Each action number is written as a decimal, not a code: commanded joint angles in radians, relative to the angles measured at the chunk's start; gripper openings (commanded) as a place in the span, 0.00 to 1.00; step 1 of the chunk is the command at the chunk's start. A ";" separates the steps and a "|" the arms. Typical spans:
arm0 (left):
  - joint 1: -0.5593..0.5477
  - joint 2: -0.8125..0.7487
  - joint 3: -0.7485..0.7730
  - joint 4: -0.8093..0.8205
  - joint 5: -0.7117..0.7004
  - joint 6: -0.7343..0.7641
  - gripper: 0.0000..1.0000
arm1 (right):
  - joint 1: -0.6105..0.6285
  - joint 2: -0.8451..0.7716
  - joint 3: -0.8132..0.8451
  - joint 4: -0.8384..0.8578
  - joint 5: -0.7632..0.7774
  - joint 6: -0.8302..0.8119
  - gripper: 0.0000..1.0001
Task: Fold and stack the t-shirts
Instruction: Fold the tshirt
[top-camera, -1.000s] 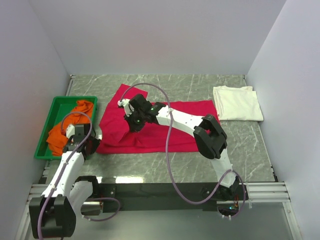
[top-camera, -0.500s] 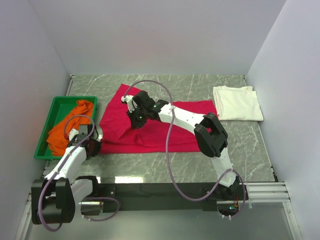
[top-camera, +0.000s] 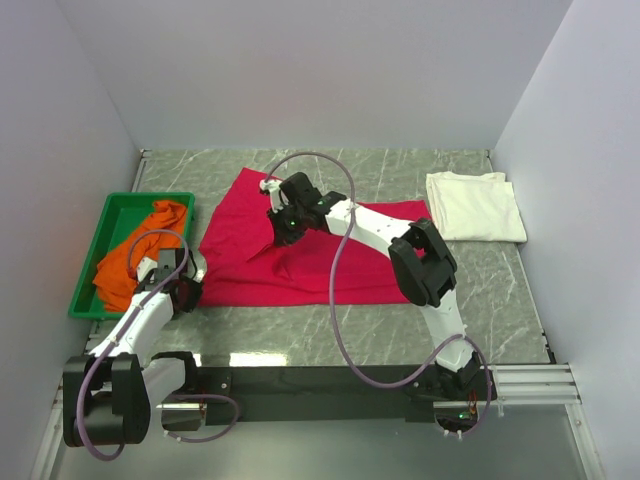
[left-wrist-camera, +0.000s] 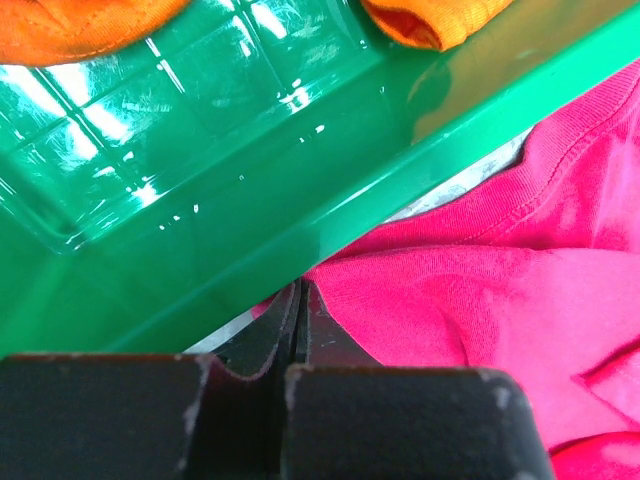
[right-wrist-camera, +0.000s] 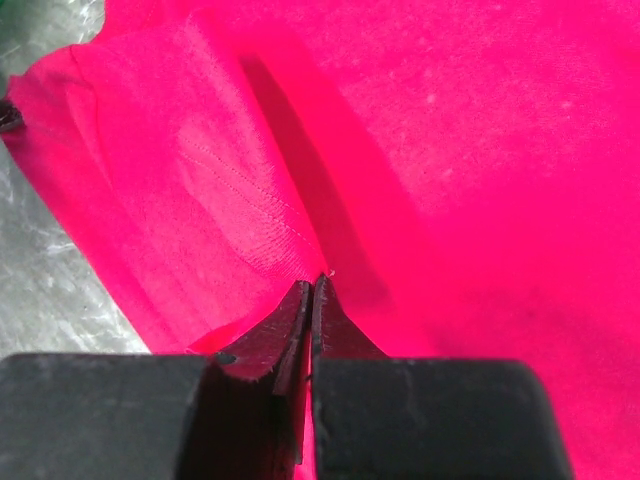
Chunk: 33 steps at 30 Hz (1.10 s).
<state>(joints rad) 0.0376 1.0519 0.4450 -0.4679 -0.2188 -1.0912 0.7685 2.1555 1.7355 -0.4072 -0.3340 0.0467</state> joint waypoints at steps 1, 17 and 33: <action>-0.004 0.022 -0.022 -0.060 -0.016 -0.012 0.01 | -0.005 0.026 0.061 0.031 0.015 0.001 0.02; -0.005 0.042 -0.019 -0.060 -0.014 -0.007 0.01 | -0.006 0.110 0.164 0.019 0.141 -0.102 0.07; -0.005 0.053 -0.015 -0.058 -0.016 -0.004 0.01 | 0.000 0.145 0.226 0.053 0.199 -0.251 0.11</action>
<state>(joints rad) 0.0357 1.0718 0.4519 -0.4557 -0.2188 -1.0943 0.7662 2.2879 1.9106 -0.3954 -0.1654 -0.1528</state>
